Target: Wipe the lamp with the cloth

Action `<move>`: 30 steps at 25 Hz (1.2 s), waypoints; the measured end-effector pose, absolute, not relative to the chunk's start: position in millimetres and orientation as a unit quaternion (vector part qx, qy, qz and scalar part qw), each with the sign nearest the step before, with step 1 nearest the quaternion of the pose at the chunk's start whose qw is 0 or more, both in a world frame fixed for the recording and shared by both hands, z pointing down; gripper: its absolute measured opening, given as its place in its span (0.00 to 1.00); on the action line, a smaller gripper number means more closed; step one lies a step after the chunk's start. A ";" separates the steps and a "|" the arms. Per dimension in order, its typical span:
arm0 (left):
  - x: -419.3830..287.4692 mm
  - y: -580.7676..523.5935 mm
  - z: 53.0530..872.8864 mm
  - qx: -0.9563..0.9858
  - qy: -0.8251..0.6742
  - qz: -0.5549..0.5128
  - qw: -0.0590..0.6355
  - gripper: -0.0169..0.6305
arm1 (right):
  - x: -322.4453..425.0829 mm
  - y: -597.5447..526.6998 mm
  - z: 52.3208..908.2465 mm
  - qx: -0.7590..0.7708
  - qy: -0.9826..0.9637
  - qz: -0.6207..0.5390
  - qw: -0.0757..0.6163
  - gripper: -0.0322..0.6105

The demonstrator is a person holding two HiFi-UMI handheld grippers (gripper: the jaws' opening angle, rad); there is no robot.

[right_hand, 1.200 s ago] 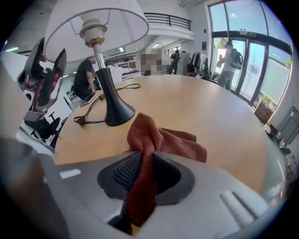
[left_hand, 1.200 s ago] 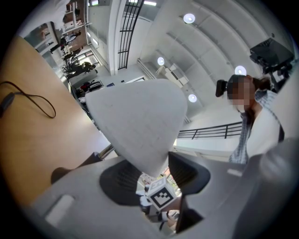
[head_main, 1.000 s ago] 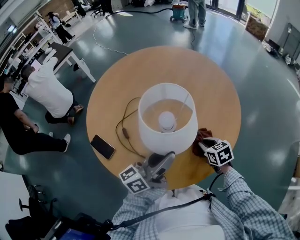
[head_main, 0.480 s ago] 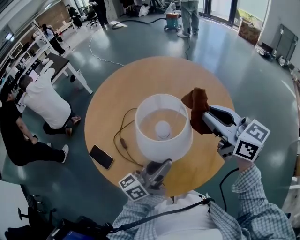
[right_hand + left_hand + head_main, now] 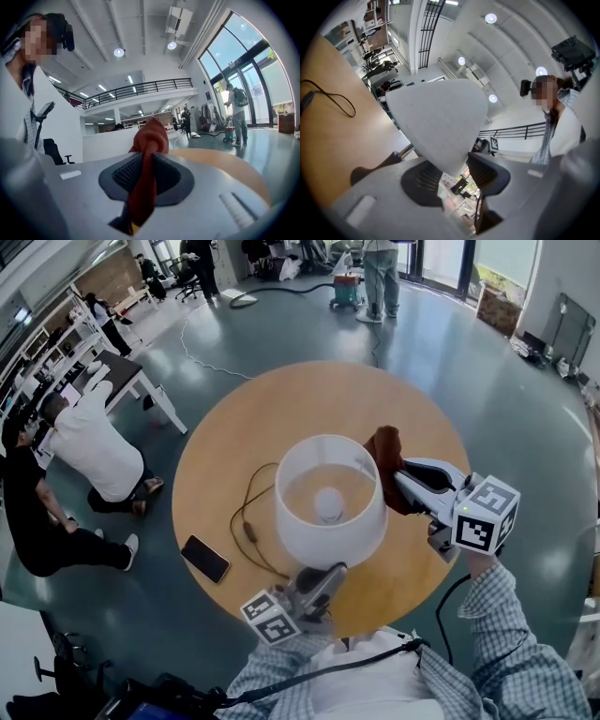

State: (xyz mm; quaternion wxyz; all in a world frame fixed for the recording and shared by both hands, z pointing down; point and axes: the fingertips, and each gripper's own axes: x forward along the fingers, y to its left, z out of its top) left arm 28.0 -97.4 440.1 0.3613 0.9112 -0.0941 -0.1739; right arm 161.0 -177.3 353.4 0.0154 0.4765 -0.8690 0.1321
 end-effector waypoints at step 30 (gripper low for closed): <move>34.3 -96.7 439.4 0.912 -0.102 -0.171 0.358 0.28 | 132.3 -251.0 298.4 0.367 -0.924 0.012 0.105 0.16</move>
